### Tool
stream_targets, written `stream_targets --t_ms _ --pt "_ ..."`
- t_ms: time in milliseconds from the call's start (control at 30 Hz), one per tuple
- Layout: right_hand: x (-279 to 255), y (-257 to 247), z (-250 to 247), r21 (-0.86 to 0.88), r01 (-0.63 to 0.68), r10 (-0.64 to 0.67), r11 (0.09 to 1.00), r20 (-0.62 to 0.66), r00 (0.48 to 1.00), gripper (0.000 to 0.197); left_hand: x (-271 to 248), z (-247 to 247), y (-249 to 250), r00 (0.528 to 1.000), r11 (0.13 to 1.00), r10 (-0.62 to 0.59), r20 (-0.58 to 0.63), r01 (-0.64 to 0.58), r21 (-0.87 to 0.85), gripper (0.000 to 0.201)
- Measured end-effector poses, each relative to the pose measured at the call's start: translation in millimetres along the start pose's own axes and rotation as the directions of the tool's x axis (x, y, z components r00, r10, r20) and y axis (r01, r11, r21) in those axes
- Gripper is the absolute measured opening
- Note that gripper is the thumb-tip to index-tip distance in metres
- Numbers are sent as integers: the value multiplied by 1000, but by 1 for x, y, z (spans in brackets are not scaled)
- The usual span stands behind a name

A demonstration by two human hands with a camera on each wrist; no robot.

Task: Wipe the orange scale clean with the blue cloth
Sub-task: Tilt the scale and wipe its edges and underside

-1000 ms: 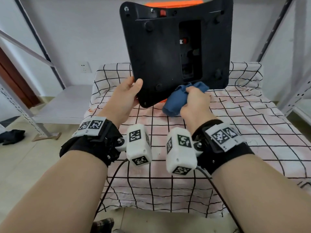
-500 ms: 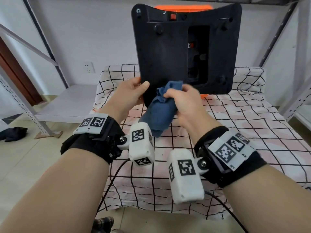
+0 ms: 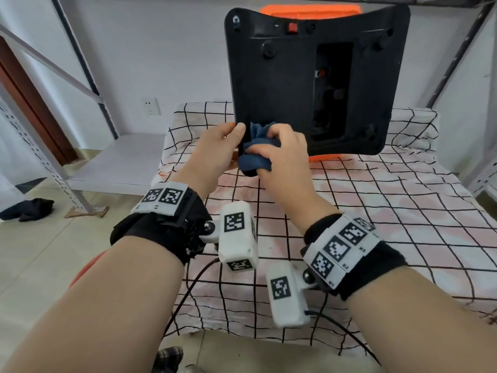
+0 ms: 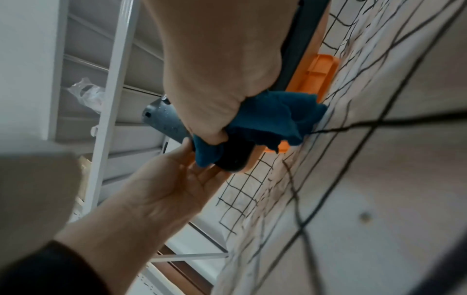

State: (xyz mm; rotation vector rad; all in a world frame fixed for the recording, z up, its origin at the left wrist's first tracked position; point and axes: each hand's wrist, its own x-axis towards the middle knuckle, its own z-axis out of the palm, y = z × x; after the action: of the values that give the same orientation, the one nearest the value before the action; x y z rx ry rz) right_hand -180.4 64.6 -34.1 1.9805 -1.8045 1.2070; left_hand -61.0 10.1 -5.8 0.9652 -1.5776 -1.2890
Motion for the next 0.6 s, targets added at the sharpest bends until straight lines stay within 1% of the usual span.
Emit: stream_targets --t_ms 67,100,167,200,233,267,333,400,467,533,567,600 --pt "-6 7 0 -141 116 -114 983 21 993 21 0 1 1 1000 1000 5 -8 -5 -6 24" --pt "-10 9 1 -217 148 -142 965 45 989 22 0 2 1 1000 1000 5 -17 -5 -1 24" --pt "-15 9 2 -327 137 -118 935 77 990 25 0 2 2 1000 1000 -1 -31 1 7 24" --pt "-15 7 1 -353 124 -97 927 91 991 26 1 2 2 999 1000 -4 -36 5 11 25" --pt "-15 6 -1 -349 114 -72 930 131 989 28 1 1 3 999 1000 -5 -38 5 14 26" --pt "-14 6 -2 -306 99 -42 947 189 981 30 1 1 2 999 1000 -4 -40 4 13 27" --pt "-15 9 -9 -164 31 17 986 283 959 35 0 2 3 999 1000 -2 -35 3 1 29" --pt "-16 18 -15 -100 -8 39 995 311 950 36 -2 2 3 999 1000 0 -36 0 1 31" --pt "-12 33 -20 -84 -63 87 994 315 945 36 -2 3 1 999 1000 2 -41 -2 7 30" --pt "-9 52 -23 -109 -133 160 985 294 942 36 -3 3 0 999 1000 5 -45 -4 22 30" --pt "-9 61 -24 -124 -183 210 975 260 943 35 -3 4 1 999 999 9 -48 -7 34 30" --pt "-10 70 -26 -120 -251 270 961 193 943 32 -3 4 1 999 999 14 -50 -12 39 31"
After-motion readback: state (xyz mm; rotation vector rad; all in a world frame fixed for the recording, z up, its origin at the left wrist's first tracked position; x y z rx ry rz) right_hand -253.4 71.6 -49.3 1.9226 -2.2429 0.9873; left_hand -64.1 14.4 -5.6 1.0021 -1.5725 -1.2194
